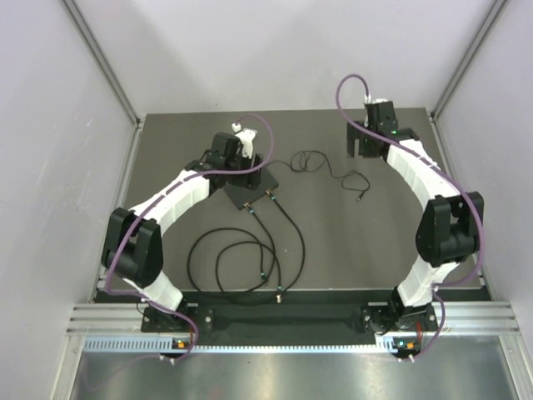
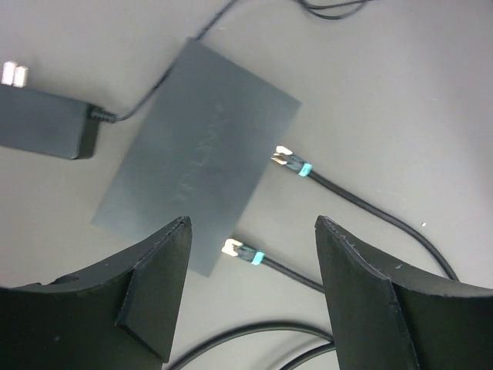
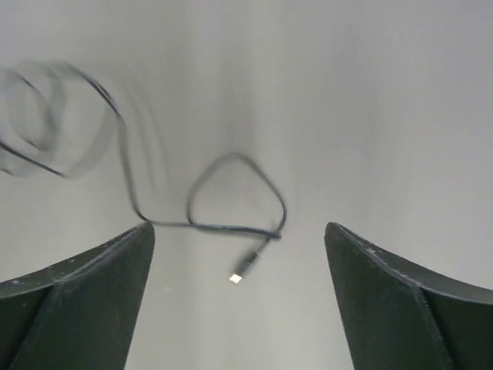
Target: Pull the plug from the switch port
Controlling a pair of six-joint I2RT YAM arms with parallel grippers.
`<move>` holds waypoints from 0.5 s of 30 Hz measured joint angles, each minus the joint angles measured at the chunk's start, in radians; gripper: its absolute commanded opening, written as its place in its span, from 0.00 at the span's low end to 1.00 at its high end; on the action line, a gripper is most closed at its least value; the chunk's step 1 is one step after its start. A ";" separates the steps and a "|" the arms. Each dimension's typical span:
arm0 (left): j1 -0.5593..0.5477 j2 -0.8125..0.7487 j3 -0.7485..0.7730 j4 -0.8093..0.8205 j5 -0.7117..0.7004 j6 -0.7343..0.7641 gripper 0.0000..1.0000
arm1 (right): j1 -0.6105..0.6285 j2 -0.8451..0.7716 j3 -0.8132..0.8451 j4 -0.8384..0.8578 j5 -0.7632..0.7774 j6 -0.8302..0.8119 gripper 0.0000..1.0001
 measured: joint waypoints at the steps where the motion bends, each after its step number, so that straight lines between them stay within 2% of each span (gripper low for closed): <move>1: 0.014 0.000 0.001 -0.003 0.011 0.001 0.70 | 0.004 -0.012 0.028 -0.002 -0.003 -0.009 0.88; 4: 0.070 0.008 0.016 -0.028 0.040 0.003 0.70 | 0.027 -0.042 0.068 0.008 -0.085 -0.034 0.84; 9: 0.111 0.069 0.090 -0.051 0.060 0.008 0.70 | 0.111 -0.026 0.003 0.130 -0.470 0.005 0.73; 13: 0.116 0.125 0.136 -0.058 0.076 0.009 0.68 | 0.164 0.061 -0.092 0.304 -0.703 0.116 0.71; 15: 0.118 0.153 0.153 -0.060 0.079 0.007 0.67 | 0.177 0.136 -0.103 0.367 -0.787 0.178 0.63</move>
